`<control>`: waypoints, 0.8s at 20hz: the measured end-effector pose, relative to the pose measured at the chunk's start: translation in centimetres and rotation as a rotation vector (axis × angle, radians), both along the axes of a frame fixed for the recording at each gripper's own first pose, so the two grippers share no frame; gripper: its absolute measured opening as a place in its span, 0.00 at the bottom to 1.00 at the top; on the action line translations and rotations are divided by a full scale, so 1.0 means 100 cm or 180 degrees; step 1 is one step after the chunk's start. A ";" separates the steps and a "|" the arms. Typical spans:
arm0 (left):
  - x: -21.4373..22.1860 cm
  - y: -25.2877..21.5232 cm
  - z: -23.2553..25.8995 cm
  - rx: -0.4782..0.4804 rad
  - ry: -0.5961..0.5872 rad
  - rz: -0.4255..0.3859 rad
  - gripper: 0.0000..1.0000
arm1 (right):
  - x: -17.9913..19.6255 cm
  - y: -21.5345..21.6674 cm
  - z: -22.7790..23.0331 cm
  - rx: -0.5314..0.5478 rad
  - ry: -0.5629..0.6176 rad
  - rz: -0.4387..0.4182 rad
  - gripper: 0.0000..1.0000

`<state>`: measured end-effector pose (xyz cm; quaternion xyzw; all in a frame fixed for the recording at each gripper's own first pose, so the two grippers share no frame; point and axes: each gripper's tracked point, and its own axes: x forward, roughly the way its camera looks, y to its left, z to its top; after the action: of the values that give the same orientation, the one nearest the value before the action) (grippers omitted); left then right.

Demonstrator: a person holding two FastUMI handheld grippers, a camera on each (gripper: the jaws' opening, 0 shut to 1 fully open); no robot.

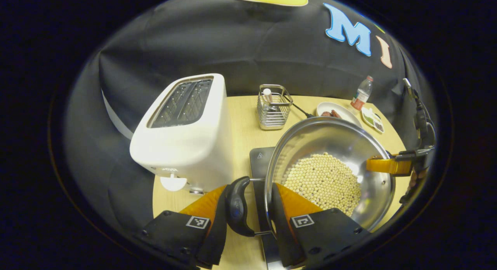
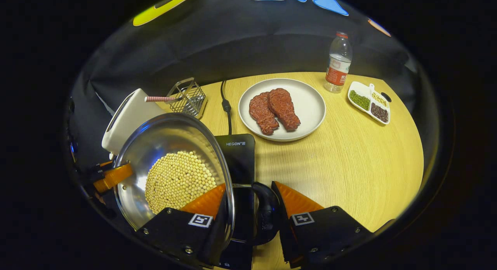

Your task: First push the handle of the pot to place it horizontally, then grasp the pot with both hands and set it on the induction cooktop.

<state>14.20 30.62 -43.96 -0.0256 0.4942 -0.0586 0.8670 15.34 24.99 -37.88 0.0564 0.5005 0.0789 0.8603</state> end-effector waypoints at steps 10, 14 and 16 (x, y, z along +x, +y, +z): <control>-0.002 0.002 -0.003 -0.0066 -0.0164 0.0038 0.67 | 0.003 0.002 0.001 -0.0034 -0.0181 0.0074 0.59; 0.010 0.010 0.026 -0.0130 -0.0514 0.0242 0.70 | 0.008 0.006 0.010 0.0011 -0.0327 0.0178 0.64; 0.013 0.018 0.053 -0.0185 -0.0727 0.0417 0.86 | 0.012 0.009 0.027 0.0075 -0.0502 0.0190 0.82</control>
<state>15.52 32.41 -38.64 -0.0761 0.3876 -0.0187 0.9185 16.53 25.92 -35.19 0.0452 0.4317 0.1147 0.8935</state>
